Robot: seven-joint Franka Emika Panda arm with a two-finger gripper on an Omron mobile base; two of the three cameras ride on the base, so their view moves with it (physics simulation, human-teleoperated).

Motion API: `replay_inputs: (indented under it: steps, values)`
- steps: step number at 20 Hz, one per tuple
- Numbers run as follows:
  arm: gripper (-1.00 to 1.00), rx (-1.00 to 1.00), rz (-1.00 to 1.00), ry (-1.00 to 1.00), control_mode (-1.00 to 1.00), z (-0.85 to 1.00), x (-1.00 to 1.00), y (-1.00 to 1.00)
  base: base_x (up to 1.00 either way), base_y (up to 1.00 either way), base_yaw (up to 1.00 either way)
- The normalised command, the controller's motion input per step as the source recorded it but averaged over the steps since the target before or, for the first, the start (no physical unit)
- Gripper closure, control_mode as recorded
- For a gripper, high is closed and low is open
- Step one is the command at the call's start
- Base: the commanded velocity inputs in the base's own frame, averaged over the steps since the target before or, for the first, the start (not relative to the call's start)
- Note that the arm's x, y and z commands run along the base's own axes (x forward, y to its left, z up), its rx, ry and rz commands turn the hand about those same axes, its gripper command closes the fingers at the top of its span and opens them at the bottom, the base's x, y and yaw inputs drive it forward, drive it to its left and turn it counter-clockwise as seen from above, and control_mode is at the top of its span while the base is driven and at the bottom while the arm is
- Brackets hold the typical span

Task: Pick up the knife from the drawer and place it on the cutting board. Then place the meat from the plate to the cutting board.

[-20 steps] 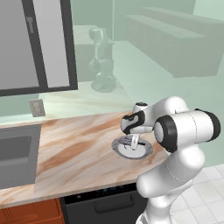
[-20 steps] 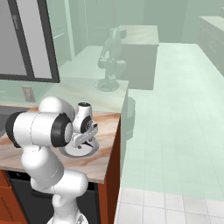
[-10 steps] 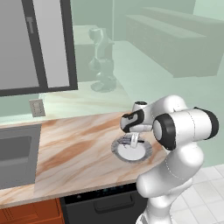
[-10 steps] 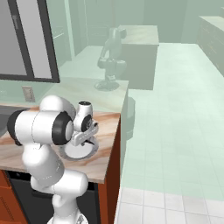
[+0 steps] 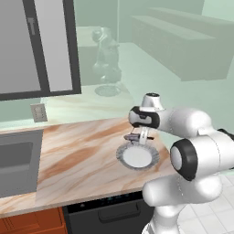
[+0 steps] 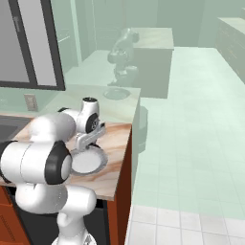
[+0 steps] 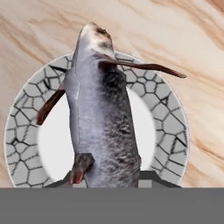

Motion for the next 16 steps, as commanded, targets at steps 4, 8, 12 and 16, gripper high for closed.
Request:
replay_inputs:
  steps: [4, 8, 12, 16]
  values:
    - [1.00, 0.02, 0.00, -0.06, -1.00, 0.64, -0.23, 0.00, 0.00, 0.00, 0.00]
    - [1.00, 0.01, 0.00, -0.04, -1.00, 0.41, -0.30, 0.22, 0.00, 0.00, 0.00]
    - [1.00, 0.01, 0.00, -0.02, 1.00, 0.08, -0.13, 0.11, -0.50, 0.54, 0.00]
    - [1.00, 0.00, 0.00, 0.00, 1.00, 0.00, 0.00, 0.00, -0.69, 0.99, 0.00]
